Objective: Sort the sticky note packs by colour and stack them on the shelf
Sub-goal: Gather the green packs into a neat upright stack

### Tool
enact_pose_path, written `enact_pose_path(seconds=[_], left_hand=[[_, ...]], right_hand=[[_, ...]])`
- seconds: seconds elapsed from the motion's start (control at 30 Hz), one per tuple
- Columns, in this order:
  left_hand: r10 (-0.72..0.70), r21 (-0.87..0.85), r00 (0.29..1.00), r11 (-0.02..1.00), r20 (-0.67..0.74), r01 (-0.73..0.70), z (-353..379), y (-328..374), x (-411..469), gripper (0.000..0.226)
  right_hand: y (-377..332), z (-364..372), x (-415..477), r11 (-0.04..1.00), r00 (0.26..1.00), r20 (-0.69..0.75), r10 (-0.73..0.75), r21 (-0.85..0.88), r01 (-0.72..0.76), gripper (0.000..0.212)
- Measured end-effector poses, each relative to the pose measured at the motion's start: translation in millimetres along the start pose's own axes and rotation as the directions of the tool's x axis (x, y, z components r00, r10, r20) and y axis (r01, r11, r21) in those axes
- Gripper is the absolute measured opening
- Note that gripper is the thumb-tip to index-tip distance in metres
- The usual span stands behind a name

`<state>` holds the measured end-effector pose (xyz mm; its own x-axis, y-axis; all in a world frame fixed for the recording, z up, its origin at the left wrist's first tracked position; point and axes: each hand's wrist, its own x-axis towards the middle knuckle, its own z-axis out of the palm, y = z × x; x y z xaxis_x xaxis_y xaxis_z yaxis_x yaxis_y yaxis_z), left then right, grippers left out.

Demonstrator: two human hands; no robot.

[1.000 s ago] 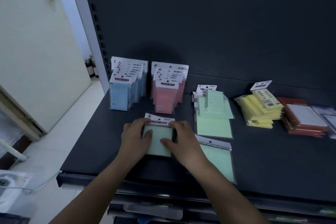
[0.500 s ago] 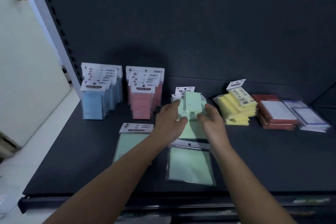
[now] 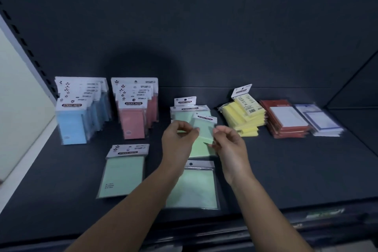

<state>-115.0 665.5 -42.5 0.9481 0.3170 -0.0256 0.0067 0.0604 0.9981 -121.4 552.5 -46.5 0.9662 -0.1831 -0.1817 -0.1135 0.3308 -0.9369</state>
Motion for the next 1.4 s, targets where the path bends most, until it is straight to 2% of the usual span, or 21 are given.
enact_pose_path(seconds=[0.1,0.17,0.23,0.37,0.53,0.63,0.77,0.83,0.93,1.0,1.07,1.17,1.23,1.3,1.4], left_hand=[[-0.095,-0.017,0.982,0.995,0.16,0.099,8,1,-17,0.026],[-0.136,0.063,0.952,0.99,0.275,0.124,13,0,-28,0.035],[-0.144,0.17,0.931,0.981,0.334,0.091,19,-4,-38,0.042],[-0.102,0.33,0.909,0.943,0.404,-0.041,33,-14,-53,0.043],[-0.061,0.492,0.854,0.837,0.517,-0.238,55,-21,-67,0.047],[-0.08,0.552,0.833,0.783,0.548,-0.288,64,-21,-70,0.044],[-0.09,0.621,0.836,0.713,0.541,-0.325,67,-24,-71,0.043],[-0.056,0.595,0.838,0.73,0.543,-0.336,65,-24,-72,0.04],[0.111,0.49,0.861,0.783,0.496,-0.383,55,-19,-65,0.031],[0.19,0.462,0.905,0.809,0.381,-0.364,44,-13,-54,0.029],[0.233,0.458,0.933,0.822,0.272,-0.339,31,-8,-41,0.032],[0.235,0.599,0.958,0.748,0.165,-0.287,14,-7,-20,0.044],[0.14,0.687,0.98,0.698,0.145,-0.201,4,-8,-12,0.053],[0.032,0.688,0.986,0.713,0.166,-0.139,-3,-10,-9,0.056],[0.044,0.639,0.979,0.752,0.199,-0.163,-10,-12,-10,0.052]], right_hand=[[-2,-17,-2,0.998,0.998,-0.019,-0.055,-0.036,0.054,0.01],[-4,-32,-4,0.986,0.991,-0.008,-0.137,-0.102,0.136,0.015],[-5,-48,-8,0.956,0.977,0.035,-0.211,-0.202,0.214,0.018],[-7,-85,-17,0.884,0.963,0.105,-0.249,-0.381,0.27,0.025],[-8,-118,-27,0.687,0.938,0.141,-0.316,-0.648,0.329,0.025],[-4,-124,-30,0.481,0.91,0.179,-0.375,-0.802,0.355,0.021],[-3,-125,-35,0.271,0.9,0.218,-0.378,-0.903,0.333,0.026],[-3,-125,-36,0.199,0.904,0.216,-0.368,-0.932,0.303,0.029],[-8,-118,-34,0.136,0.888,0.216,-0.406,-0.946,0.293,0.03],[-14,-105,-29,0.199,0.879,0.227,-0.419,-0.922,0.333,0.028],[-17,-86,-22,0.352,0.897,0.228,-0.38,-0.861,0.368,0.029],[-17,-55,-4,0.521,0.942,0.244,-0.233,-0.786,0.332,0.039],[-15,-37,7,0.607,0.959,0.244,-0.143,-0.744,0.28,0.044],[-13,-23,15,0.715,0.969,0.234,-0.08,-0.664,0.22,0.032],[-6,-11,17,0.824,0.983,0.151,-0.108,-0.54,0.174,0.016]])
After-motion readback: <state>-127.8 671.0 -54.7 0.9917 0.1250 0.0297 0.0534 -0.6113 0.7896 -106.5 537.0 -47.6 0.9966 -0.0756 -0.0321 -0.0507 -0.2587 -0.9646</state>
